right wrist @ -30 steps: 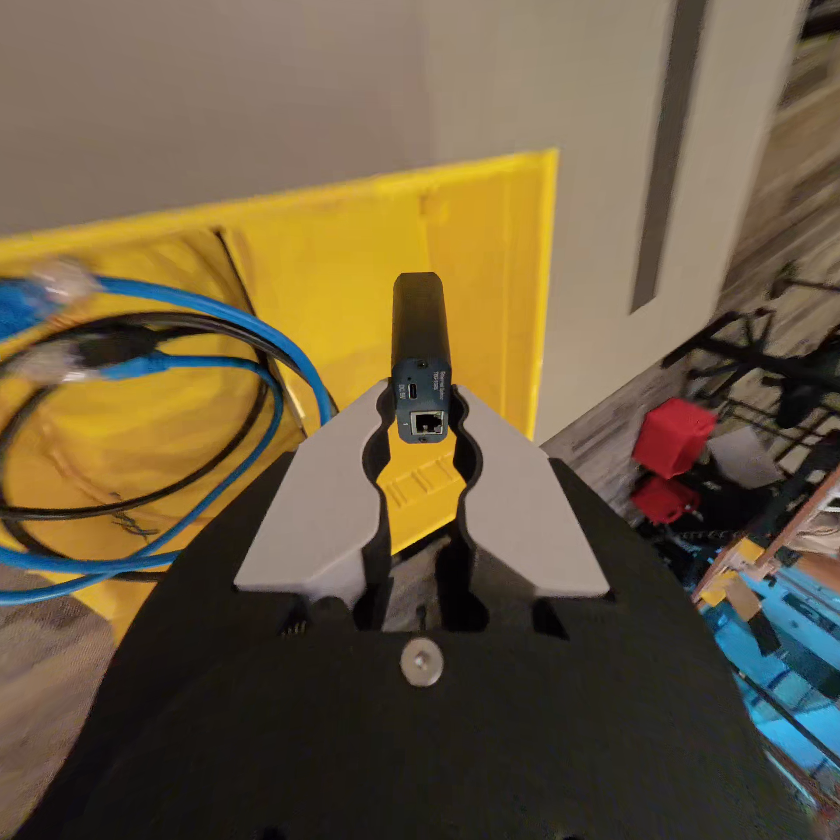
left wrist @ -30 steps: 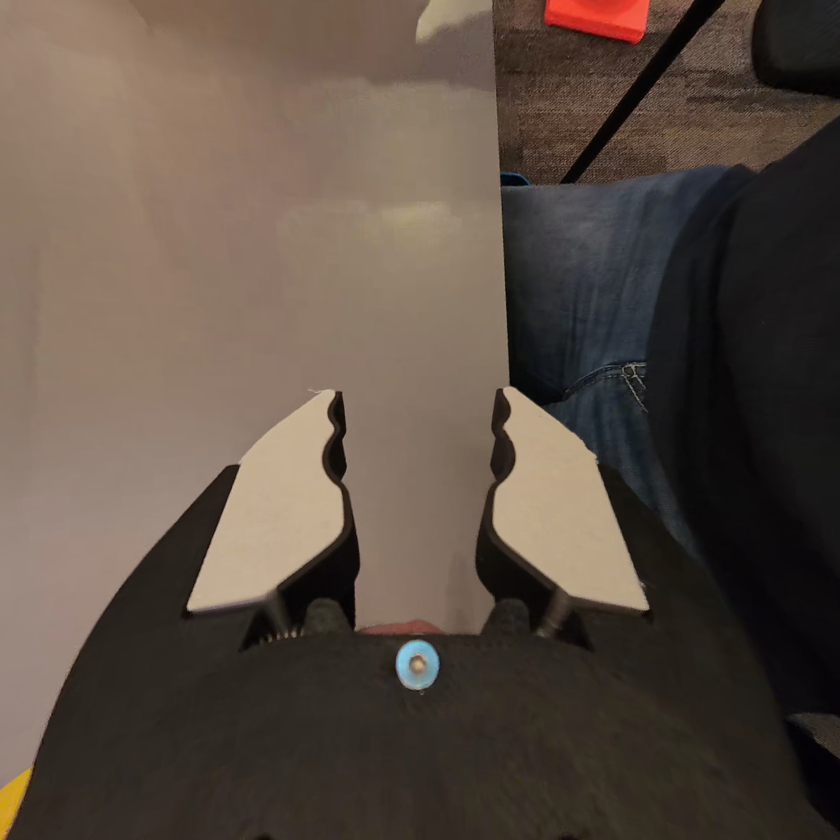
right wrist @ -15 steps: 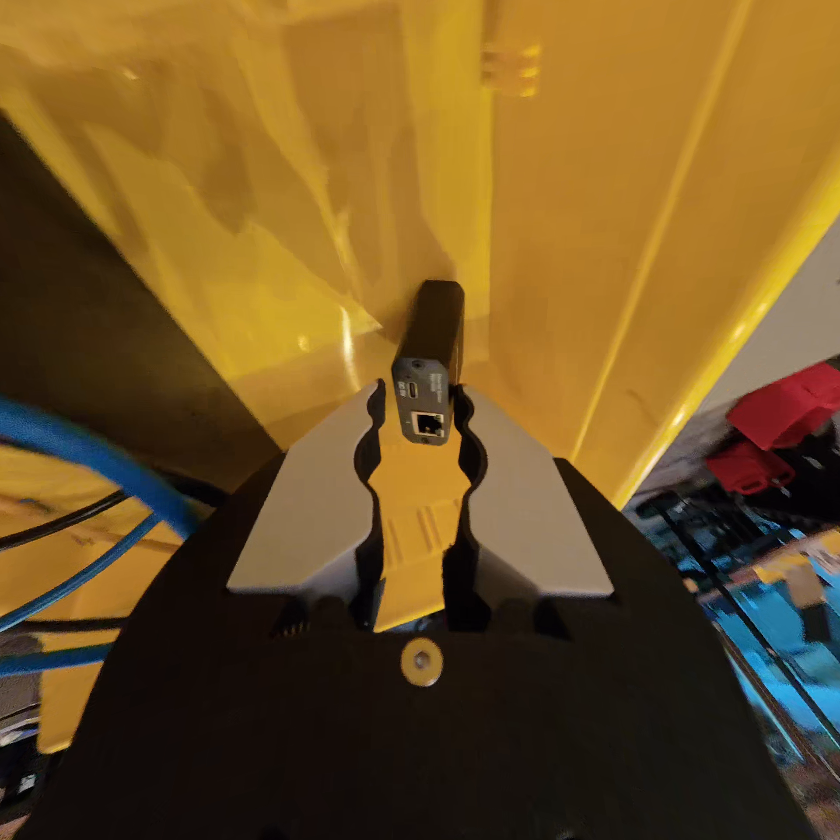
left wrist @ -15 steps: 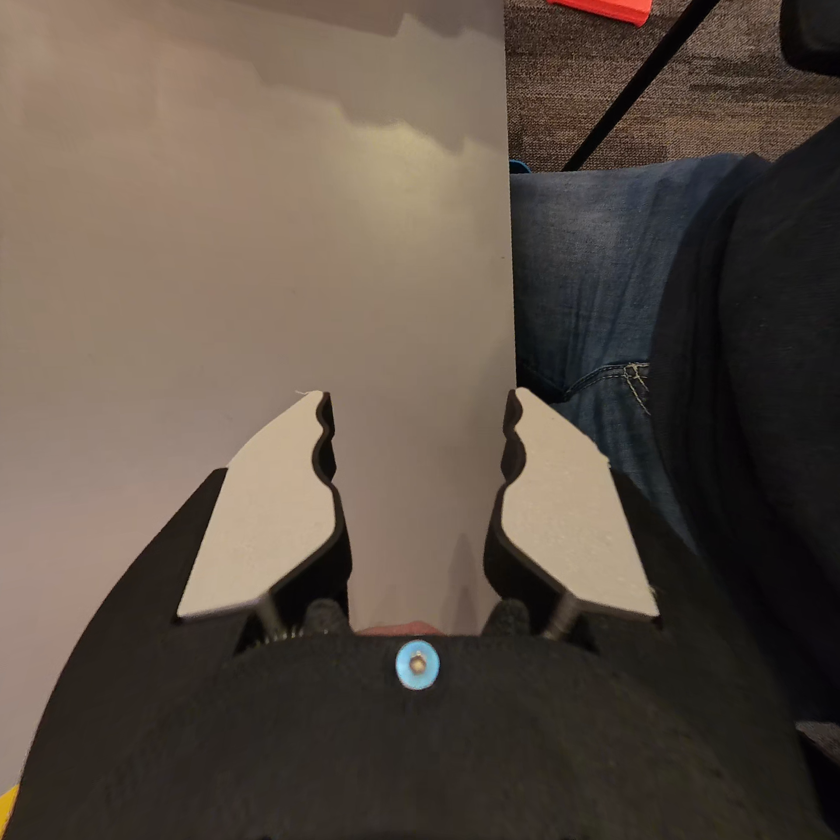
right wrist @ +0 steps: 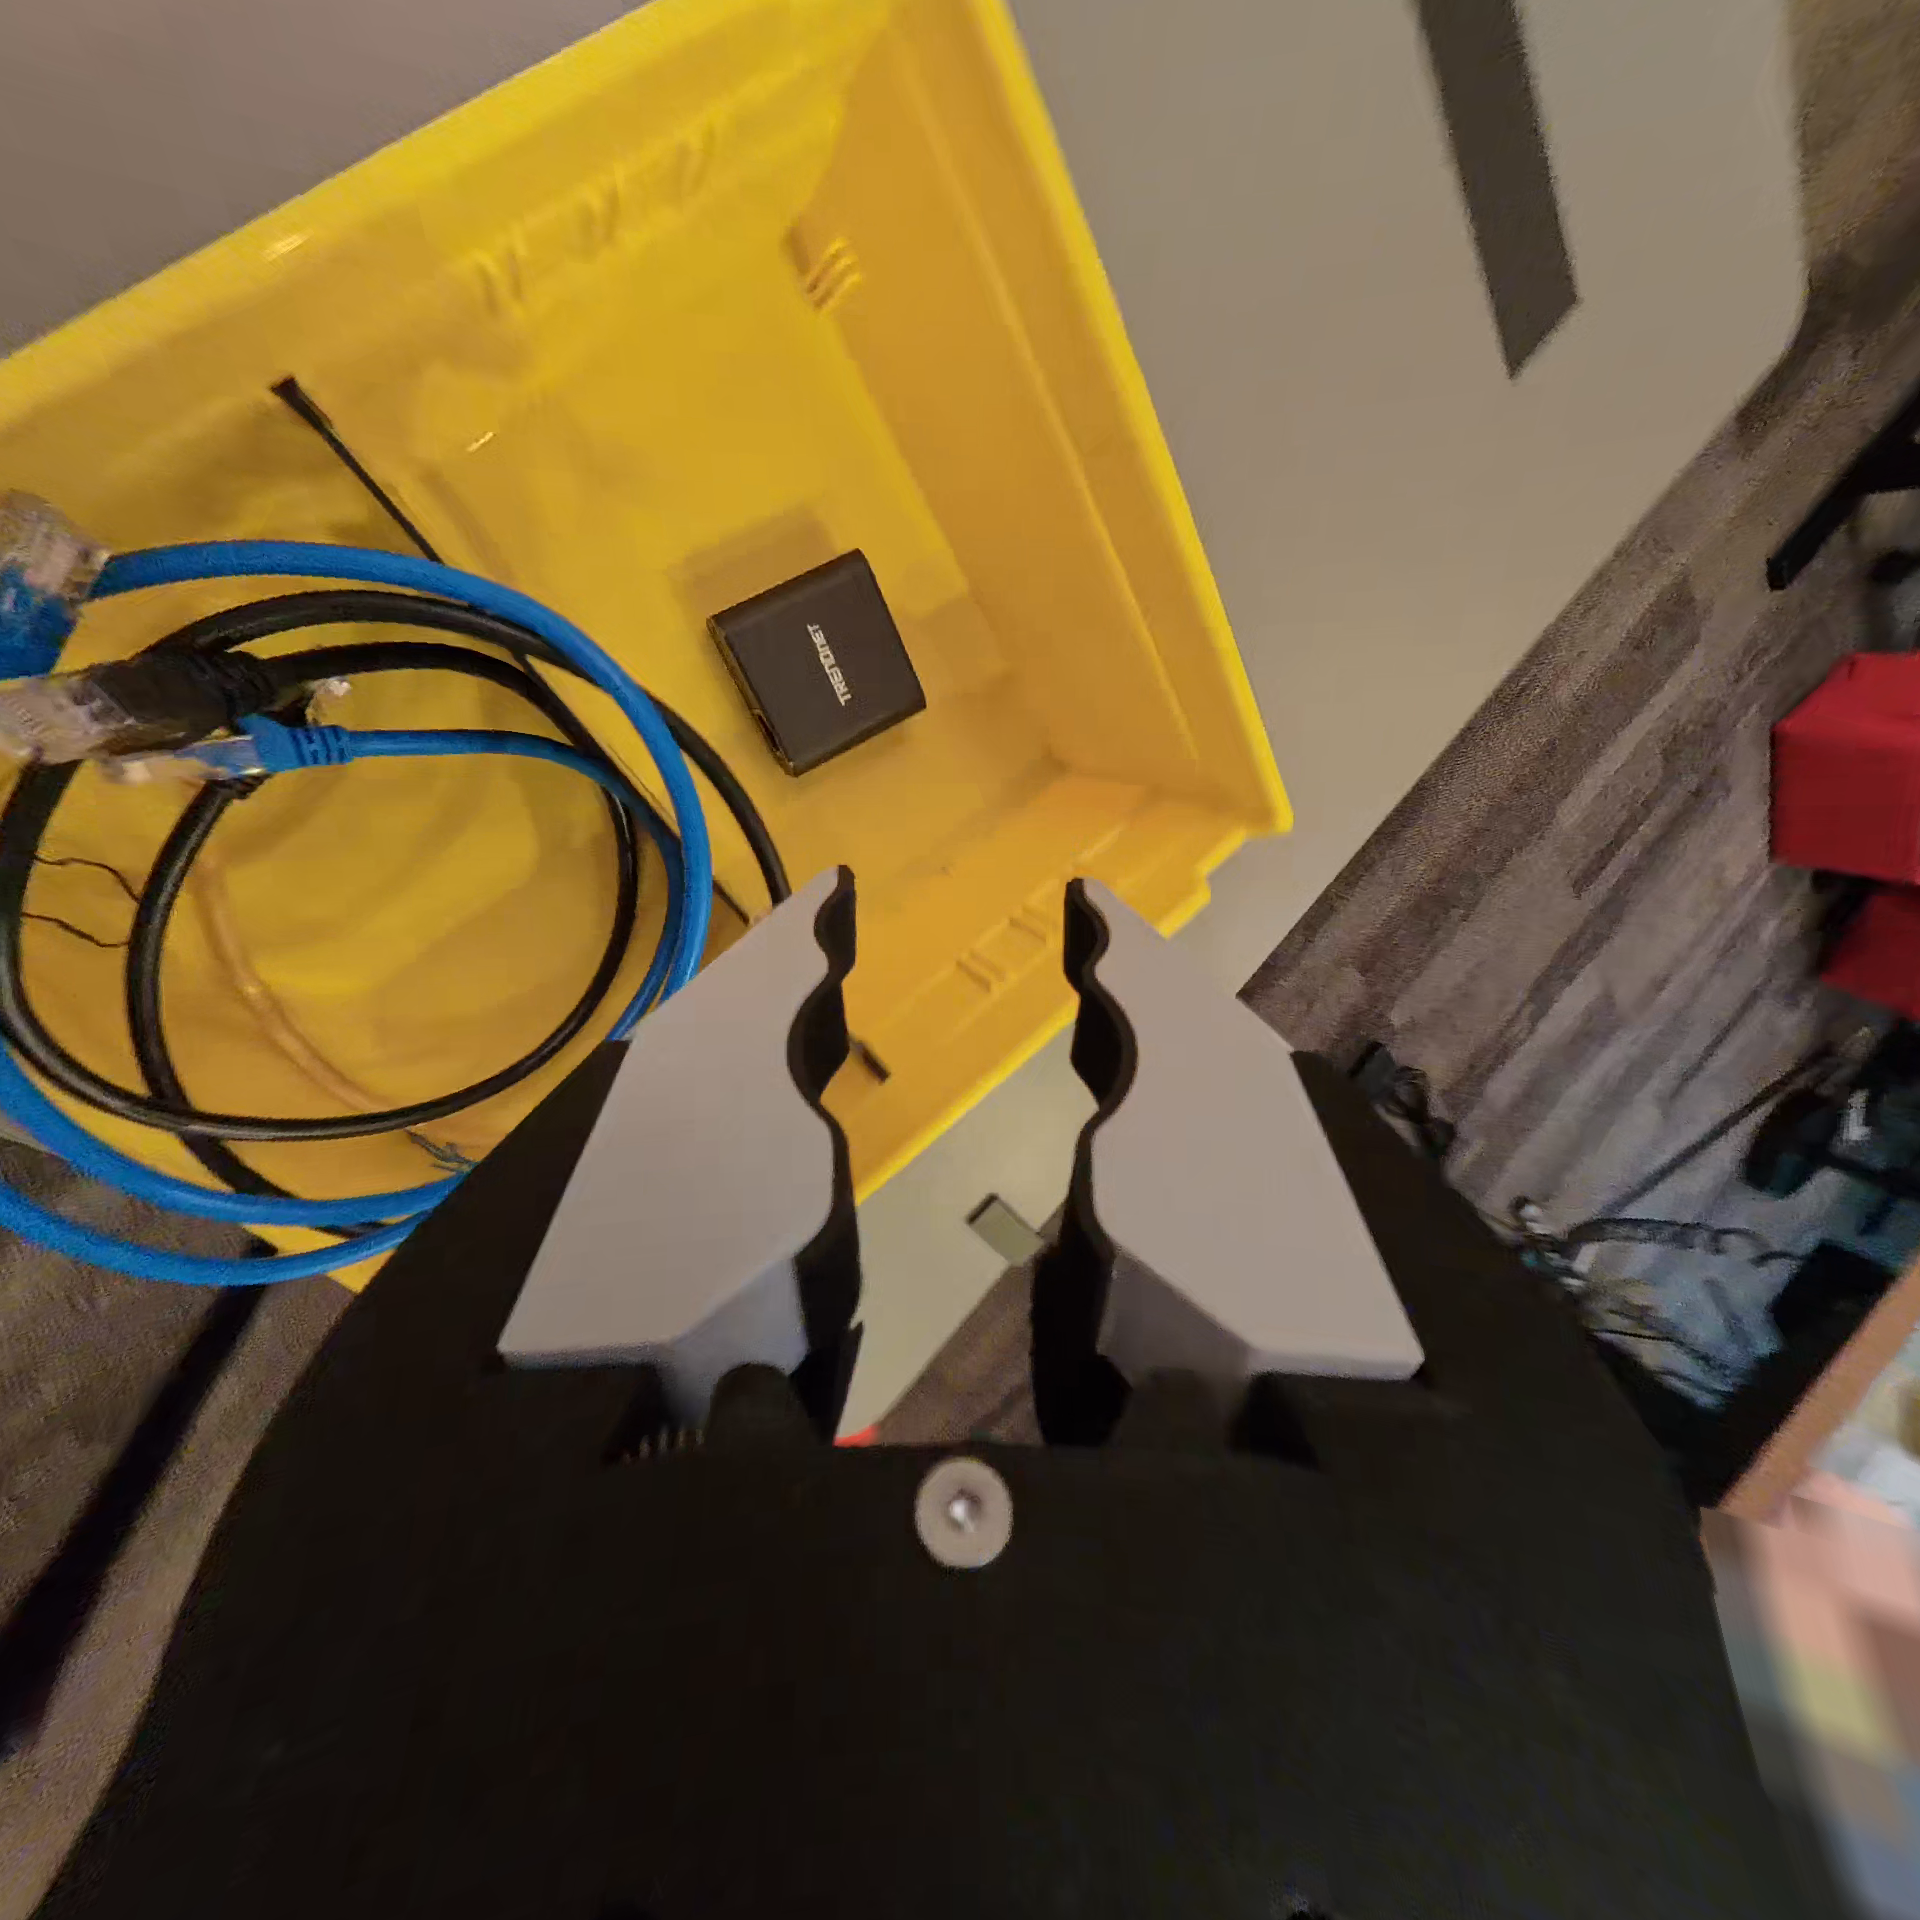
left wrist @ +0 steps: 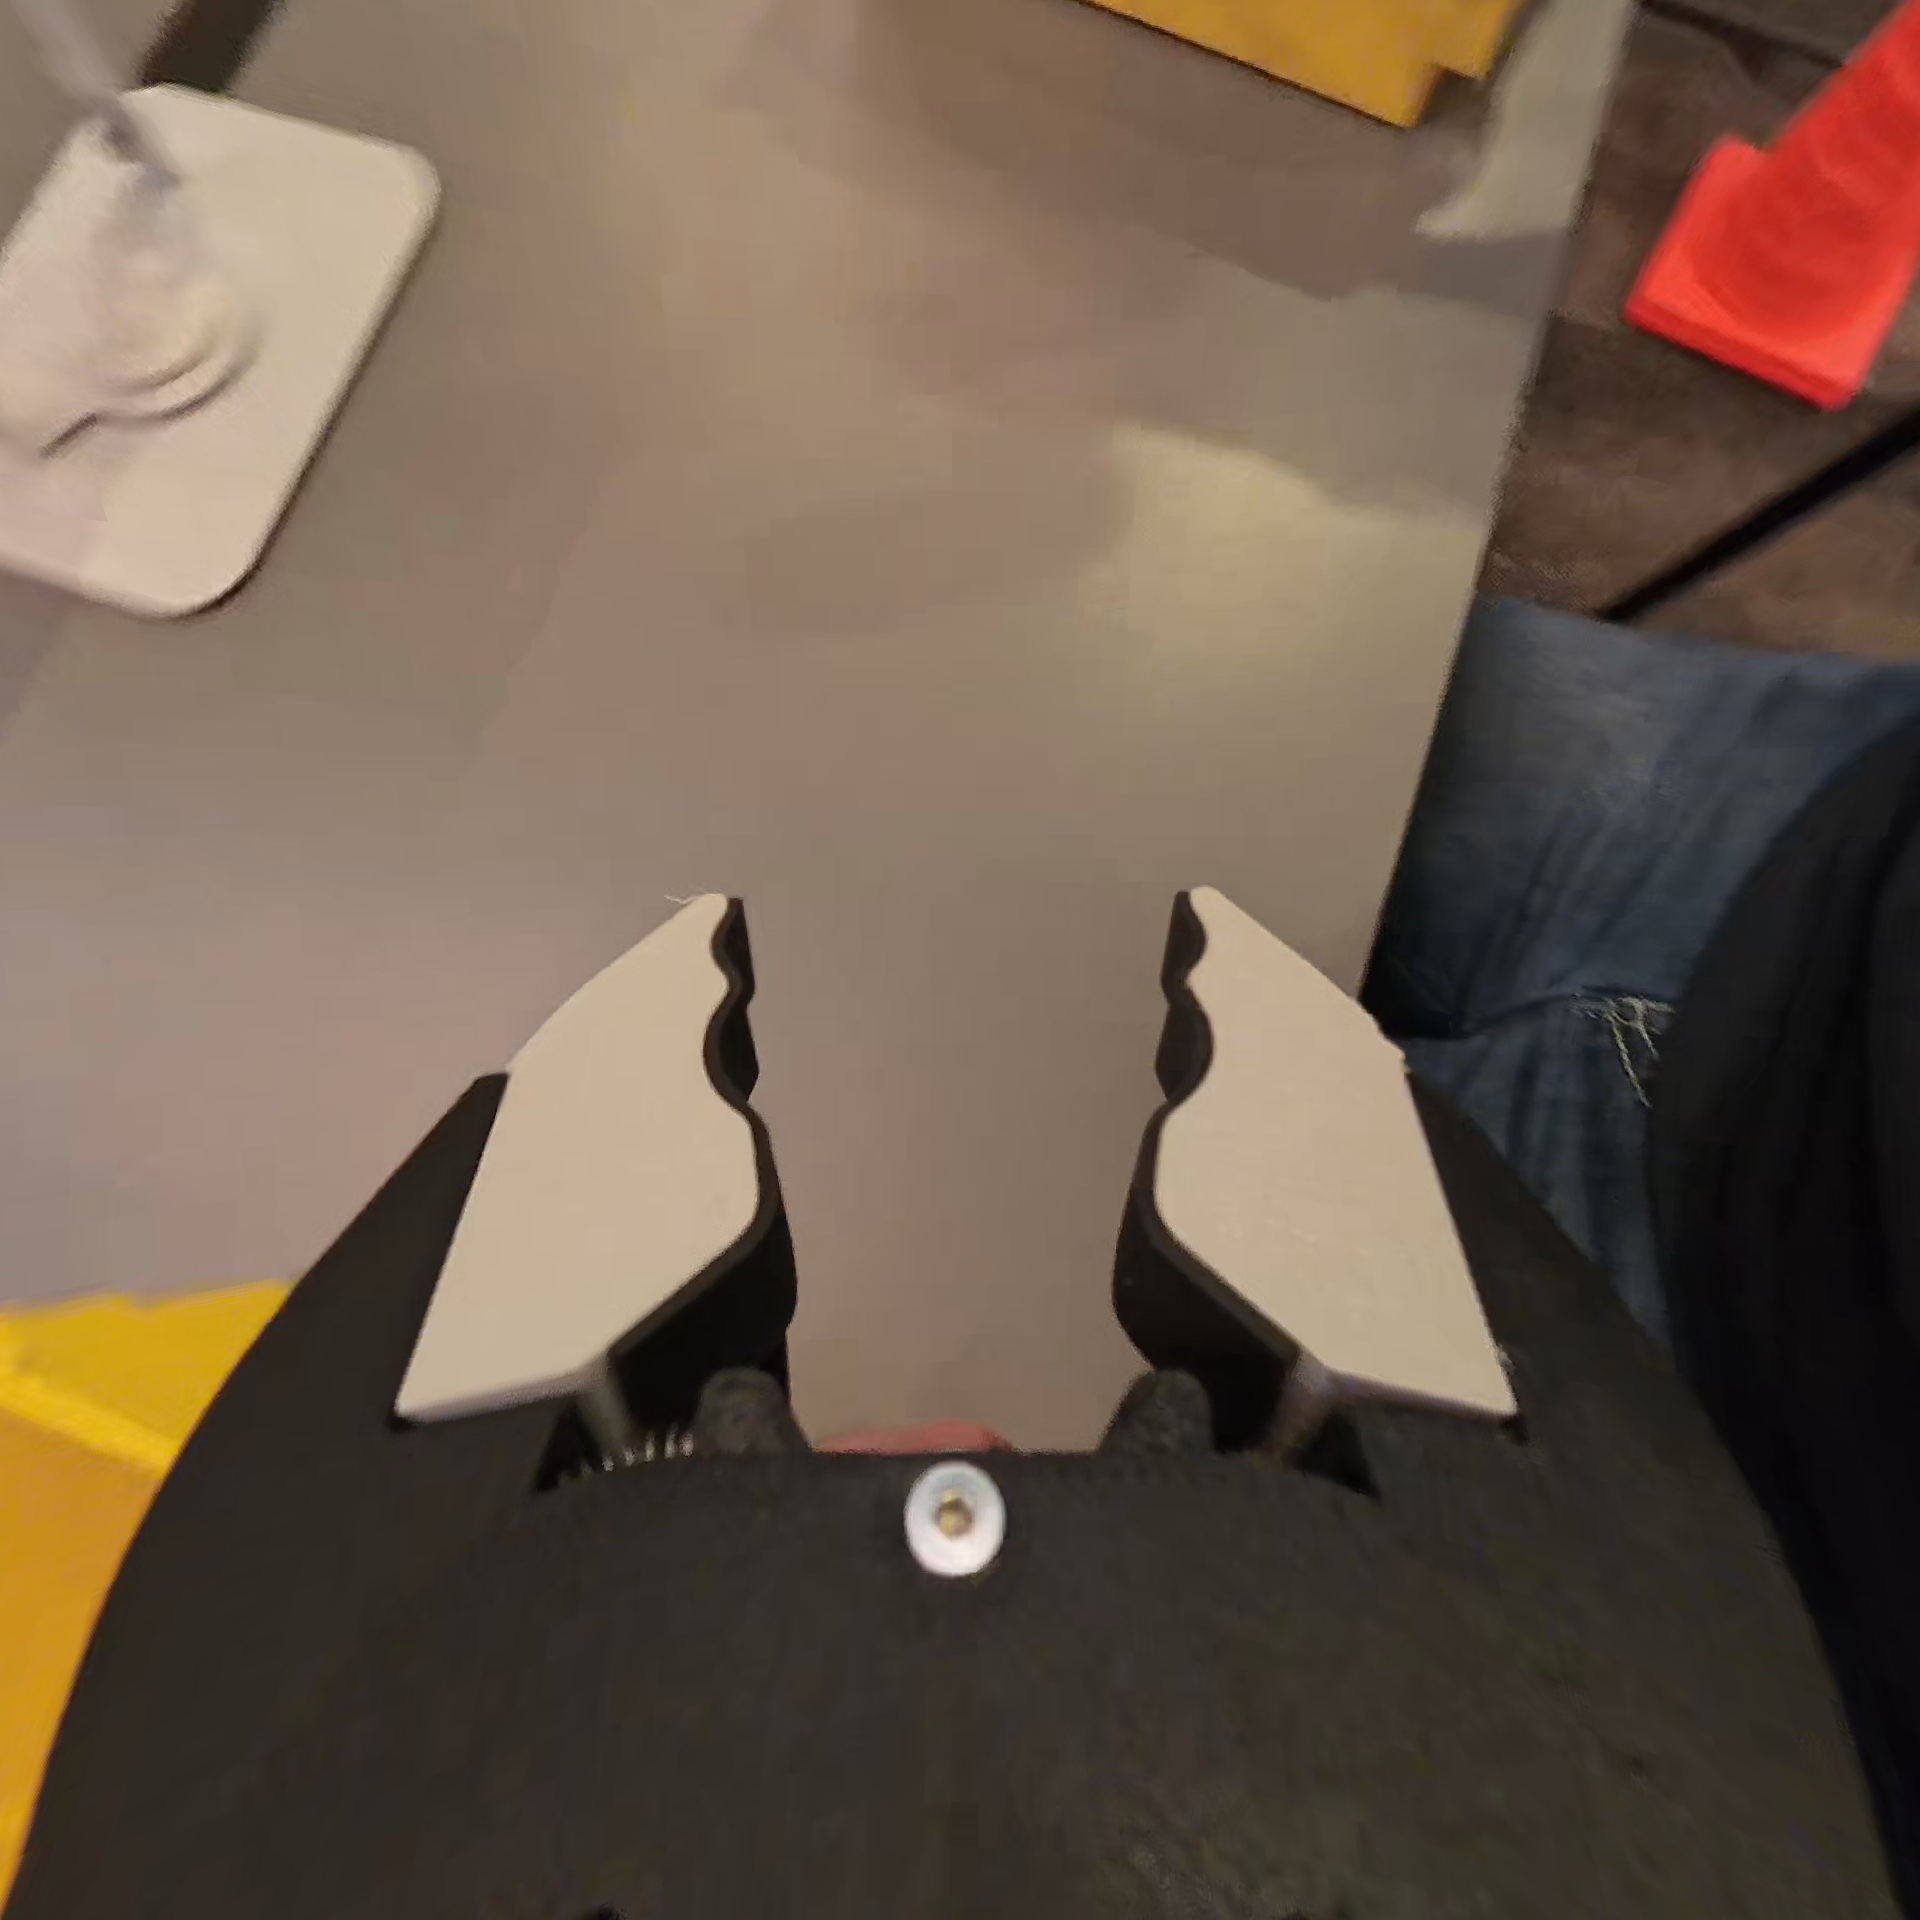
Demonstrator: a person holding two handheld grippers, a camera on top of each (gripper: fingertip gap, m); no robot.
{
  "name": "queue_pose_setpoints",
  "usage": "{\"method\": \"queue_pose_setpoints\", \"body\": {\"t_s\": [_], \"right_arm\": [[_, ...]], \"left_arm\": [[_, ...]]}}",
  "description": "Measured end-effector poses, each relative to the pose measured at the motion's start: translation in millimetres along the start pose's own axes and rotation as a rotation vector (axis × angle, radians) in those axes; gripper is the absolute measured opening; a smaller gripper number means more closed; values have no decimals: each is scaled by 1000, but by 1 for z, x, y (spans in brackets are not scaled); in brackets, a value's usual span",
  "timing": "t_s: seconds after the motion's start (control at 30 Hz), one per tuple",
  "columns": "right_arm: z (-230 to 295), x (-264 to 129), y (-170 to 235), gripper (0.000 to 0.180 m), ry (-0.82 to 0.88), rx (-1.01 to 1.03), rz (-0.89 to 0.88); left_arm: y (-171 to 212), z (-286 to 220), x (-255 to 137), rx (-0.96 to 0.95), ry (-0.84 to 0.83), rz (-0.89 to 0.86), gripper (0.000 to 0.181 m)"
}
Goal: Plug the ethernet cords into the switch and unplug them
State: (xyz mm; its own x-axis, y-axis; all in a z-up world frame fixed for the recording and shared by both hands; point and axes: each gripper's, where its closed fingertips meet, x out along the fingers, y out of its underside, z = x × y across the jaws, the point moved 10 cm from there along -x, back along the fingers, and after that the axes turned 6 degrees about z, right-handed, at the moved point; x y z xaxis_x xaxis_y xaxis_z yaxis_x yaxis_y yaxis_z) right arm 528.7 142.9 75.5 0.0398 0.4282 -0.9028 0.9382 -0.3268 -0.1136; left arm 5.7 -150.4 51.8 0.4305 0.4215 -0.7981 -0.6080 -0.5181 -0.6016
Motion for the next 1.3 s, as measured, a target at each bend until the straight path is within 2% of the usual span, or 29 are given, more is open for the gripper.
{"method": "queue_pose_setpoints", "body": {"t_s": [0.03,0.17,0.23,0.27,0.33,0.4,0.53,0.6,0.7,0.8,0.93,1.0,1.03,1.17,1.3], "right_arm": [[1,-6,14,41,5,56,-38],[4,-10,72,62,48,310,-109],[7,-5,97,84,86,440,-156],[11,0,107,87,59,482,-180],[20,9,121,87,-19,573,-248],[30,21,128,89,-112,615,-296],[47,45,131,86,-198,606,-250],[53,55,129,84,-241,608,-252],[59,67,126,81,-275,607,-237],[63,73,123,71,-282,604,-242],[66,79,116,62,-294,594,-263],[66,82,114,58,-290,596,-265],[67,83,113,57,-303,603,-271],[68,87,107,48,-308,622,-298],[73,86,92,38,-336,660,-339]], "left_arm": [[9,8,-8,-53,-37,-8,77],[55,38,-51,-213,-336,33,87],[78,47,-76,-320,-382,0,96],[90,50,-89,-392,-376,-41,99],[118,59,-112,-509,-432,-58,103],[151,67,-127,-589,-505,13,109],[208,74,-144,-755,-593,105,112],[226,74,-146,-809,-600,102,108],[248,75,-141,-838,-643,195,110],[264,75,-135,-857,-675,225,106],[279,74,-116,-791,-708,384,94],[287,75,-108,-825,-657,374,82],[289,74,-106,-829,-627,364,64],[290,75,-108,-814,-597,313,31],[291,76,-109,-850,-503,228,14]]}}
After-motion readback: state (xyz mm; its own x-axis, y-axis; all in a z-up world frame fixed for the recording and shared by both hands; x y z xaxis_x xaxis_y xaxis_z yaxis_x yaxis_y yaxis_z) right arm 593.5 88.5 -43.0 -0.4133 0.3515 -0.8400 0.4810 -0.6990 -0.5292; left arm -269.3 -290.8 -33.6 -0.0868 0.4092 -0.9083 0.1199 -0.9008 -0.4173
